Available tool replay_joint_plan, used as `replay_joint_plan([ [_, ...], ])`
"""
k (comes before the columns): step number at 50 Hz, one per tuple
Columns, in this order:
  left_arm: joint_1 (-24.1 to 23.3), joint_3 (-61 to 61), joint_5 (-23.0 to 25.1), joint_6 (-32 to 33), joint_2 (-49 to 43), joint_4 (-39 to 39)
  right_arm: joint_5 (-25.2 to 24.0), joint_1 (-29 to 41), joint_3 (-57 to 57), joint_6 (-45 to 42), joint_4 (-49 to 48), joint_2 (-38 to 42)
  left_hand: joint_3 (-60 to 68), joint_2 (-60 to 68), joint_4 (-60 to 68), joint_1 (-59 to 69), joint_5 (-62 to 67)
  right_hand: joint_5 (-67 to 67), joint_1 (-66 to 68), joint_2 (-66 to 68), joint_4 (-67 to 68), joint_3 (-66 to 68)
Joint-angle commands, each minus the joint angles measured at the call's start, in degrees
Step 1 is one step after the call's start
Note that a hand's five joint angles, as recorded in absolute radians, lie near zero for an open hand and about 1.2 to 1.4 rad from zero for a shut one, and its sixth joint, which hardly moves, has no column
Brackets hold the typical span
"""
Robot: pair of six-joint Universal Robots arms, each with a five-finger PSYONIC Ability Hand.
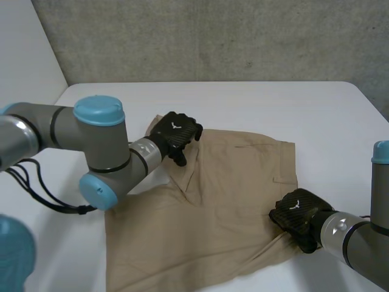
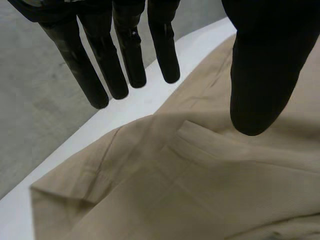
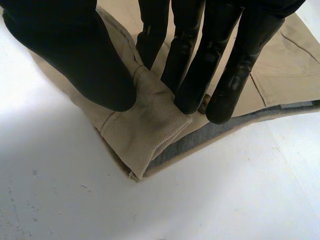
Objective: Fold the shorts.
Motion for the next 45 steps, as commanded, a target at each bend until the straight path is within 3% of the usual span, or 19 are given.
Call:
replay_joint_plan([
  [1,1.0,6.0,2.4,4.8,-5.7,-0.8,0.0,-0.5,0.1,0.2,-1.0,0.2,7.4,7.2,7.1,6.5,7.4,13.0,25.9,12.1,11.7,11.4],
  [14,1.6,12.3,3.4,14.2,-10.6,-10.1,0.0,-0.7,0.0,0.2,-1.4,0.2,4.0,3.9,3.8,3.1,4.0,13.0,25.9,12.1,11.7,11.4],
  [22,1.7,15.9,3.4,15.1,-12.9,-12.4,0.1,-0.6,0.2,0.2,-2.1,0.2,7.2,7.1,7.0,6.3,7.2,13.0,25.9,12.1,11.7,11.4],
  [24,1.7,16.4,3.4,15.2,-13.1,-13.0,0.0,-0.6,0.1,0.2,-2.2,0.2,11.9,11.7,11.6,11.0,11.9,13.0,25.9,12.1,11.7,11.4],
  [25,1.7,16.9,3.2,15.3,-13.2,-13.6,0.0,-0.6,0.1,0.2,-2.2,0.2,28.1,27.9,27.8,27.2,28.1,13.0,25.9,12.1,11.7,11.4],
  [27,1.7,17.2,2.5,15.5,-13.0,-13.7,0.1,-0.7,0.1,0.2,-2.3,0.2,45.6,45.5,45.4,44.8,45.7,13.0,25.9,12.1,11.7,11.4],
  [28,1.7,17.2,2.1,15.5,-12.8,-13.6,0.1,-0.7,0.1,0.2,-2.4,0.2,45.9,45.7,45.6,45.0,45.9,13.0,25.9,12.1,11.7,11.4],
  [33,2.1,15.7,-5.2,15.6,-10.4,-13.5,0.1,-0.6,0.1,0.2,-2.6,0.1,45.9,45.7,45.6,45.0,45.9,13.0,25.9,12.1,11.7,11.4],
  [39,2.8,9.0,-9.2,17.1,-6.2,-13.4,0.1,-0.6,0.1,0.3,-2.6,0.1,45.9,45.7,45.6,45.0,45.9,13.0,25.9,12.1,11.7,11.4],
  [45,6.9,-4.5,-13.5,18.5,1.5,-11.4,0.2,-0.4,0.2,0.3,-2.6,0.1,45.9,45.7,45.6,45.0,45.9,13.0,25.9,12.1,11.7,11.4],
])
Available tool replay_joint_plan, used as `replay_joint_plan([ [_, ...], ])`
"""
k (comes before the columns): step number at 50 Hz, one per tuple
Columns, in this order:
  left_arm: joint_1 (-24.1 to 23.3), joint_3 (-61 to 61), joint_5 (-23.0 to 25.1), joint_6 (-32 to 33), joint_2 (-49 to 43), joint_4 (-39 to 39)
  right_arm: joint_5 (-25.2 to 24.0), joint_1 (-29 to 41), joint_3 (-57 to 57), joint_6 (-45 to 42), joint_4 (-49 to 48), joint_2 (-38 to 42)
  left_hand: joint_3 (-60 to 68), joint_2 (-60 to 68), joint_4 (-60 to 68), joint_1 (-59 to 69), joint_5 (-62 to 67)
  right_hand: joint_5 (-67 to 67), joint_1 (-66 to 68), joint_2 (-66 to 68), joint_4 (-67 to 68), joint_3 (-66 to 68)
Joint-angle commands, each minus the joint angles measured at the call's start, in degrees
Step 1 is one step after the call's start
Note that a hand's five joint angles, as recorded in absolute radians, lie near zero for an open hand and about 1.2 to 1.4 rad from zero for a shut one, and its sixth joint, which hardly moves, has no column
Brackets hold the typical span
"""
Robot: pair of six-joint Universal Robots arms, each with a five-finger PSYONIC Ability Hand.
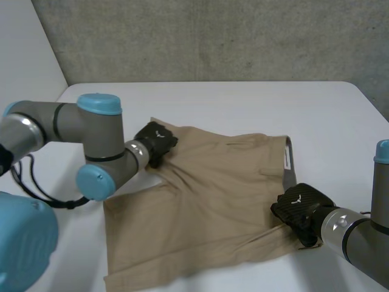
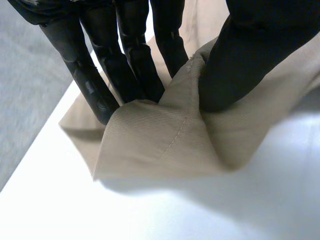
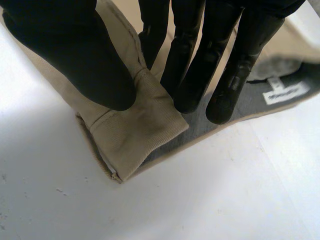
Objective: Fold the shorts.
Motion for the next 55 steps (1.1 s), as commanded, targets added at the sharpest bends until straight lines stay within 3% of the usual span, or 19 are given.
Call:
replay_joint_plan([
  [1,4.2,-15.7,-5.3,1.3,9.2,3.1,0.0,0.2,0.1,0.0,0.0,0.0,12.6,11.8,11.8,16.0,14.8,12.9,25.9,12.1,11.7,11.4],
  [7,5.2,-25.5,-7.2,-0.6,14.9,13.0,0.0,0.6,0.2,0.8,0.0,0.0,12.6,11.8,11.8,16.0,14.8,12.9,25.9,12.1,11.7,11.4],
  [11,5.6,-27.8,-7.1,-3.1,16.6,15.4,0.0,0.7,0.2,1.7,0.0,0.0,9.6,8.8,8.9,13.0,11.8,12.9,25.9,12.1,11.7,11.4],
  [14,5.9,-28.3,-7.3,-5.0,17.3,15.3,0.0,0.8,0.2,1.9,0.0,0.0,-4.5,-5.3,-5.3,-1.1,-2.3,12.9,25.9,12.1,11.7,11.4],
  [23,5.5,-29.5,-6.5,-11.2,20.2,15.2,0.1,0.7,0.3,2.0,0.0,0.0,-5.5,-6.3,-6.3,-2.1,-3.3,12.9,25.9,12.1,11.7,11.4],
  [34,4.9,-29.1,-5.0,-11.1,19.8,15.1,0.0,0.7,0.7,2.0,0.0,0.0,-15.6,-16.4,-16.4,-12.2,-13.4,12.9,25.9,12.1,11.7,11.4],
  [41,5.0,-29.0,-5.0,-10.7,19.2,14.6,0.0,0.3,0.7,1.9,-0.1,0.0,-12.1,-12.9,-12.9,-8.7,-9.9,12.9,25.9,12.1,11.7,11.4],
  [45,5.1,-29.4,-5.4,-10.7,19.1,13.4,0.0,0.2,0.7,1.9,-0.1,-0.1,1.0,0.2,0.2,4.4,3.2,12.9,25.9,12.1,11.7,11.4],
  [46,5.3,-29.7,-5.5,-10.7,19.1,12.7,0.0,0.2,0.7,1.9,-0.1,-0.1,11.4,10.5,10.6,14.7,13.6,12.9,25.9,12.1,11.7,11.4],
  [55,6.1,-35.2,-9.5,-10.7,20.4,10.6,0.0,0.2,0.7,2.0,-0.1,-0.1,12.6,11.8,11.8,16.0,14.8,12.9,25.9,12.1,11.7,11.4],
])
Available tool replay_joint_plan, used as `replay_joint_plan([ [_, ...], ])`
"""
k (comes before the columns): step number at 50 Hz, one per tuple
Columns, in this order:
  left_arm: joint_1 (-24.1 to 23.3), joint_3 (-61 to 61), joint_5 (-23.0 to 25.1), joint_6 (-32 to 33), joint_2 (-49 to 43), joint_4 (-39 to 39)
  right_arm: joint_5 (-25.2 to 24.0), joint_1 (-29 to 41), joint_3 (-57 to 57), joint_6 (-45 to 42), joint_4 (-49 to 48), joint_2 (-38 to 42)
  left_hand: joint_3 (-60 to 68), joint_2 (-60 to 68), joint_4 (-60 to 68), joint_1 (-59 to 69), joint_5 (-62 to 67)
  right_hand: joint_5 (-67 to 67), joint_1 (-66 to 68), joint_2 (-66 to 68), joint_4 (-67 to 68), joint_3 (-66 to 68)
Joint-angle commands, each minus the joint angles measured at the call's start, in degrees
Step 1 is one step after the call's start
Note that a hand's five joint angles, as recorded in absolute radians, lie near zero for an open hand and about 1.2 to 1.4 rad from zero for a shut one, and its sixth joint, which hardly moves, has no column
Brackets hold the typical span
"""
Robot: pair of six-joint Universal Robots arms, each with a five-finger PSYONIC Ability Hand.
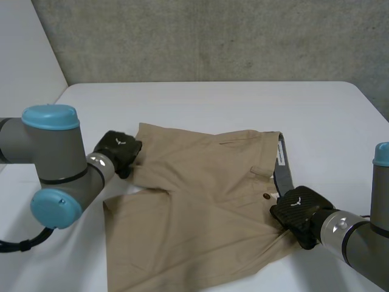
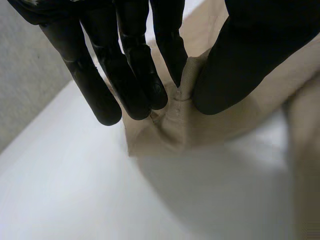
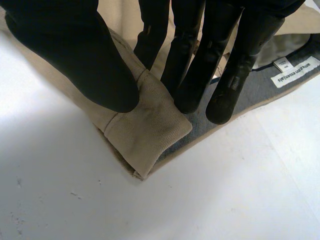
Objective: Fold the shorts.
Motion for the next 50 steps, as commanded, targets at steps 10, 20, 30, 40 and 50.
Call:
replay_joint_plan([
  [10,0.6,-7.0,-4.0,0.0,2.8,1.1,0.4,0.6,0.0,0.3,0.3,-0.3,-3.3,-3.7,-3.6,0.3,-0.1,12.9,25.9,12.1,11.7,11.4],
  [20,1.7,-7.9,-4.9,-0.2,8.5,1.1,-0.2,1.3,-0.9,1.5,0.4,-2.2,-54.1,-54.5,-54.5,-50.6,-51.0,12.9,25.9,12.1,11.7,11.4],
  [30,-1.5,-19.3,-5.1,-6.9,25.3,-1.2,-0.2,4.5,-9.6,12.9,-1.0,-1.9,-54.0,-54.4,-54.3,-50.4,-50.9,12.9,25.9,12.1,11.7,11.4],
  [40,-4.5,-25.9,-4.9,-30.4,35.7,-14.6,0.4,6.5,-19.0,20.5,-3.9,4.9,-52.3,-52.7,-52.6,-48.8,-49.2,12.9,25.9,12.1,11.7,11.4],
  [50,-5.2,-29.3,-5.0,-36.4,33.8,-21.1,0.4,6.6,-20.4,22.3,-5.6,7.7,-52.5,-52.9,-52.8,-48.9,-49.3,12.9,25.9,12.1,11.7,11.4],
])
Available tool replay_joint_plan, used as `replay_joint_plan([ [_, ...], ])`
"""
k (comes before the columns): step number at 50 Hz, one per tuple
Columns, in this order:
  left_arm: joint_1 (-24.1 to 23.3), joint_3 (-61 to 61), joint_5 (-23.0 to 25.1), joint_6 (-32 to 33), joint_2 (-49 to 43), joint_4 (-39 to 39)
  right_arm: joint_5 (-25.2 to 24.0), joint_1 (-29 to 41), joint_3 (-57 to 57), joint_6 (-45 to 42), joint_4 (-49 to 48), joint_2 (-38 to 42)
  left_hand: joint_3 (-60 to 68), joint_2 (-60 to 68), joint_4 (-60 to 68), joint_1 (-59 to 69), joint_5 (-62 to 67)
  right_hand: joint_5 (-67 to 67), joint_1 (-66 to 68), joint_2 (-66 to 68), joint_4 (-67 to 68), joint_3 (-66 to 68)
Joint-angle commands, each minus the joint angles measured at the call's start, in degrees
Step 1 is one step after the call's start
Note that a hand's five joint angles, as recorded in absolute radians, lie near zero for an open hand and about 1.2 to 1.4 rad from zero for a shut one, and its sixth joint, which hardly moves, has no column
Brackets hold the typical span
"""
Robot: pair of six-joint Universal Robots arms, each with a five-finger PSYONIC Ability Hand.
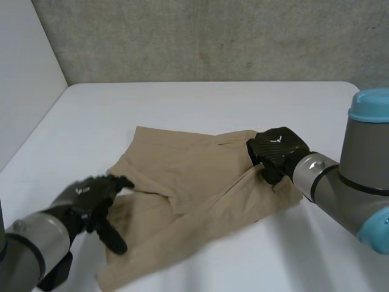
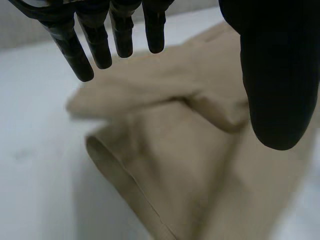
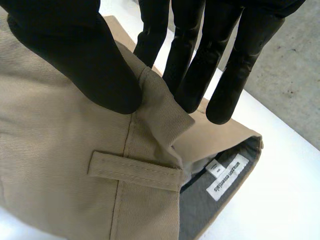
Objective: Fold the shorts.
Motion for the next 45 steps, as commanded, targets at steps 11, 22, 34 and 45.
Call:
replay_joint_plan([
  [11,-0.4,-3.4,0.1,-2.7,-8.1,-2.5,-0.3,-0.3,2.2,0.4,-0.8,-0.2,1.5,1.8,1.9,1.5,2.1,12.9,25.9,12.1,11.7,11.4],
  [22,-3.9,-2.9,-3.2,-2.1,-12.6,2.8,-0.3,-0.9,6.2,0.3,-2.9,-1.0,65.7,66.0,66.1,65.7,66.3,12.9,25.9,12.1,11.7,11.4],
  [34,-6.7,2.5,-3.8,7.4,-0.3,1.9,-1.0,-6.5,13.6,-8.0,3.4,-10.7,65.7,66.0,66.1,65.7,66.3,12.9,25.9,12.1,11.7,11.4],
  [45,-5.9,6.9,-3.7,16.6,10.2,-5.1,-3.1,-14.8,17.7,-22.4,20.2,-25.5,65.7,66.0,66.1,65.7,66.3,12.9,25.9,12.1,11.7,11.4],
])
